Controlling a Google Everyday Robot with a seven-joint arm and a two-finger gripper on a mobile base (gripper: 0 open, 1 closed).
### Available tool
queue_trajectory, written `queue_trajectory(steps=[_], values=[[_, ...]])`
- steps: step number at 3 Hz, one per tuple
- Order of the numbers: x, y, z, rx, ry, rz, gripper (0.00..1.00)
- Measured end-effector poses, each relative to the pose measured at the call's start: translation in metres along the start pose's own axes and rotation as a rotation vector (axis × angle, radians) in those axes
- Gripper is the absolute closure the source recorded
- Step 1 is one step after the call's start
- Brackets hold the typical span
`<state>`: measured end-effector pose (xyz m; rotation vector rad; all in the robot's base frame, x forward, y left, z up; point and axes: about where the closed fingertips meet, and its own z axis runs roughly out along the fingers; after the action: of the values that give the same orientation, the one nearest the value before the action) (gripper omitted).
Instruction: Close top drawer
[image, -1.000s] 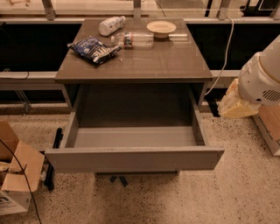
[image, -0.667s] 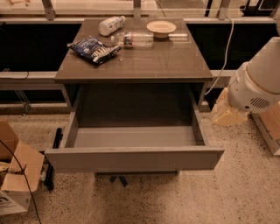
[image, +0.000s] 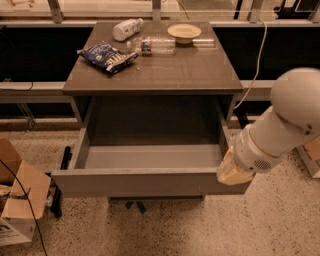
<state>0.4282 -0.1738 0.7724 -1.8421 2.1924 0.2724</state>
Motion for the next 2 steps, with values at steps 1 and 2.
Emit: queue_trajectory(steps=[1,2], values=[[0.0081,0.0026,0.0491,-0.040,-0.058,0.018,1.00],[0.0074,0.0008,0.0514,-0.042,-0.062,0.017,1.00]])
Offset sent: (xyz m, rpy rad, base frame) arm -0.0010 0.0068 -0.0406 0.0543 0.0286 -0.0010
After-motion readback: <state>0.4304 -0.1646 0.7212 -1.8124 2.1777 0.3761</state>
